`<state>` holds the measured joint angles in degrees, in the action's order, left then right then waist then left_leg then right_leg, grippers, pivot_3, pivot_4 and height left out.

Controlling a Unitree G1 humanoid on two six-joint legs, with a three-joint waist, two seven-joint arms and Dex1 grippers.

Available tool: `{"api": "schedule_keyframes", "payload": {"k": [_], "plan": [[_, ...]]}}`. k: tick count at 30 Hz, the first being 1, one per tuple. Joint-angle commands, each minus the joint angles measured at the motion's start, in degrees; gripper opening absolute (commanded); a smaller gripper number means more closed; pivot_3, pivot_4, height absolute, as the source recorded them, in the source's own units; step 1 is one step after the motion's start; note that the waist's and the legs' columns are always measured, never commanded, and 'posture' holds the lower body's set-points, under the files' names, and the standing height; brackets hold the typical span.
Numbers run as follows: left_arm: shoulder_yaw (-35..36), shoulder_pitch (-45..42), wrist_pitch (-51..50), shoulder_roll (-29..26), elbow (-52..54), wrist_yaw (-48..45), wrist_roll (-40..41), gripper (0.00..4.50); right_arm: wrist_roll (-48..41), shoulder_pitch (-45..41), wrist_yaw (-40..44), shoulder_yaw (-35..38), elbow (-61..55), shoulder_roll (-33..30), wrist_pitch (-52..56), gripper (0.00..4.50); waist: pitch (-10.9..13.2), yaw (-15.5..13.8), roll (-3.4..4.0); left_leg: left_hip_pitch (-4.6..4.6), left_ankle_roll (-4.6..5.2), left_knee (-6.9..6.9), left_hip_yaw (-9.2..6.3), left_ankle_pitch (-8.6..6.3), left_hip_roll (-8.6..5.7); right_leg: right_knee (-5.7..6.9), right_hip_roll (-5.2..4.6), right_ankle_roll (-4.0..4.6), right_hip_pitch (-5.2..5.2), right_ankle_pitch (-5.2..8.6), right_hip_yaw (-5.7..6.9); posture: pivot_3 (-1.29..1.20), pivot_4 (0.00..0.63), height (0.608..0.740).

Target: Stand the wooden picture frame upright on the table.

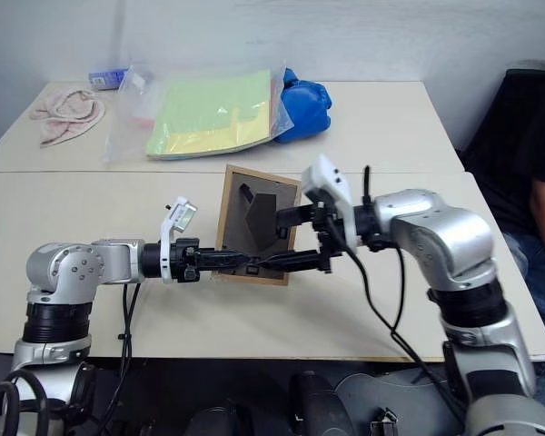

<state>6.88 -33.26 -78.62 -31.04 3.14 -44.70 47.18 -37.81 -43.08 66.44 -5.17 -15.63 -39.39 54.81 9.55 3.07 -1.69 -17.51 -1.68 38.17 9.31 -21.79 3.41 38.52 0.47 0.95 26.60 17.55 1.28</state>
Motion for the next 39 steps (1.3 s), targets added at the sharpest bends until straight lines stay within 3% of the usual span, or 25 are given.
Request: {"api": "schedule_keyframes", "payload": {"k": [1, 3, 6, 9, 12, 16, 19, 23, 26, 28, 33, 36, 37, 39], "plan": [[2.1, -1.6, 0.9, -1.2, -0.2, -0.8, 1.4, 1.28, 1.8, 1.1, 1.2, 2.9, 0.0, -3.4, -5.7, 4.50, 0.0, 0.2, 0.00, 0.02, 0.00, 0.00, 0.00, 0.00, 0.00, 0.01, 0.00, 0.00, 0.00, 0.00, 0.00, 0.00, 0.150, 0.740], [2.6, -1.9, 0.1, -1.2, -0.4, -0.7, 2.3, 1.28, 10.5, 3.5, 1.4, 1.0, 2.8, -5.6, -18.9, 4.50, 0.0, 0.2, -0.03, 0.04, -0.01, 0.00, 0.00, 0.00, 0.00, 0.03, 0.01, 0.00, -0.01, 0.00, 0.00, 0.00, 0.150, 0.740], [3.0, -1.9, -1.9, -1.5, 0.3, -0.8, 3.7, 1.28, 26.5, 6.1, -3.5, -1.7, 12.4, -4.7, -50.3, 4.50, 0.0, 0.2, -0.06, 0.03, -0.01, -0.01, -0.01, 0.00, -0.01, 0.00, 0.03, -0.01, -0.04, 0.00, 0.00, 0.00, 0.150, 0.740], [4.0, -2.2, -4.7, -1.4, 1.4, -0.6, 5.8, 1.28, 50.2, 4.1, -21.0, -5.6, 28.3, -2.9, -98.1, 4.50, 0.1, 0.5, -0.10, 0.03, -0.01, -0.03, 0.03, 0.00, -0.03, -0.04, 0.03, -0.03, -0.02, -0.02, -0.03, 0.00, 0.150, 0.740], [5.1, -3.3, -7.0, -1.1, 1.0, 0.1, 7.2, 1.28, 67.4, -0.8, -38.6, -6.3, 38.8, -0.5, -118.7, 4.50, 0.2, 0.8, -0.11, 0.05, -0.04, -0.08, 0.07, 0.03, -0.03, -0.02, 0.04, -0.04, 0.01, -0.01, -0.06, 0.00, 0.150, 0.740], [5.1, -4.4, -9.1, -1.3, 1.5, 0.5, 8.1, 1.28, 85.0, -6.4, -60.6, -6.8, 44.9, 3.7, -125.8, 4.50, 0.3, 1.8, -0.12, 0.09, -0.12, -0.05, 0.08, 0.09, -0.03, 0.12, 0.04, -0.02, 0.02, -0.01, -0.09, 0.00, 0.150, 0.740], [5.4, -5.4, -10.3, -1.4, 0.7, 0.7, 8.5, 1.28, 94.8, -9.6, -74.9, -9.2, 47.4, 5.4, -123.2, 3.95, 0.3, 1.9, -0.12, 0.11, -0.15, -0.05, 0.08, 0.11, -0.02, 0.17, 0.04, 0.01, 0.02, 0.01, -0.10, 0.00, 0.150, 0.740], [5.6, -5.1, -10.3, -2.1, 1.1, 0.8, 8.7, 1.28, 101.2, -13.1, -85.0, -14.0, 52.5, 5.3, -120.1, 2.60, 0.3, 1.9, -0.12, 0.19, -0.16, -0.05, 0.18, 0.11, -0.02, 0.26, 0.04, 0.04, 0.02, 0.02, -0.18, 0.00, 0.150, 0.740], [6.3, -4.2, -10.2, -3.0, 1.3, 1.4, 8.6, 1.28, 103.2, -14.4, -90.6, -16.8, 53.4, 4.2, -120.7, 2.03, 0.3, 1.9, -0.12, 0.18, -0.16, -0.08, 0.18, 0.12, -0.02, 0.27, 0.05, 0.09, 0.05, 0.05, -0.17, 0.00, 0.150, 0.740], [7.0, -3.0, -9.1, -4.3, 1.9, 2.0, 7.9, 2.03, 104.2, -15.1, -93.7, -18.1, 53.3, 3.7, -120.8, 1.87, 0.3, 1.9, -0.12, 0.18, -0.16, -0.08, 0.18, 0.12, -0.02, 0.27, 0.05, 0.09, 0.05, 0.06, -0.17, 0.00, 0.150, 0.740], [20.4, 2.2, -5.3, -16.5, 4.4, 1.4, 7.5, 3.29, 102.1, -18.1, -94.8, -20.2, 55.7, 3.1, -123.6, 1.26, 0.4, 3.5, -0.31, 0.25, -0.28, -0.15, 0.18, 0.17, -0.01, 0.38, 0.09, 0.16, 0.13, 0.09, -0.22, 0.00, 0.150, 0.740], [32.9, 6.2, -4.9, -22.4, 7.1, -2.1, 12.7, 4.18, 99.7, -19.5, -93.4, -21.4, 58.9, 3.2, -126.5, 1.26, 0.4, 3.7, -0.35, 0.23, -0.33, -0.18, 0.15, 0.20, -0.02, 0.50, 0.09, 0.31, 0.26, 0.18, -0.24, 0.00, 0.150, 0.740], [37.5, 9.1, -5.1, -23.7, 10.5, -4.5, 15.7, 4.48, 94.7, -20.1, -89.4, -21.8, 63.0, 4.4, -129.1, 1.26, 0.4, 3.7, -0.36, 0.23, -0.33, -0.18, 0.15, 0.20, -0.02, 0.53, 0.09, 0.34, 0.27, 0.19, -0.23, 0.00, 0.150, 0.740], [42.3, 13.8, -5.0, -24.2, 16.9, -6.6, 20.3, 4.50, 82.7, -20.9, -79.1, -22.9, 72.1, 7.7, -133.3, 1.26, 0.5, 3.9, -0.44, 0.24, -0.33, -0.17, 0.16, 0.20, -0.02, 0.51, 0.09, 0.35, 0.25, 0.20, -0.23, 0.00, 0.150, 0.740]]}}
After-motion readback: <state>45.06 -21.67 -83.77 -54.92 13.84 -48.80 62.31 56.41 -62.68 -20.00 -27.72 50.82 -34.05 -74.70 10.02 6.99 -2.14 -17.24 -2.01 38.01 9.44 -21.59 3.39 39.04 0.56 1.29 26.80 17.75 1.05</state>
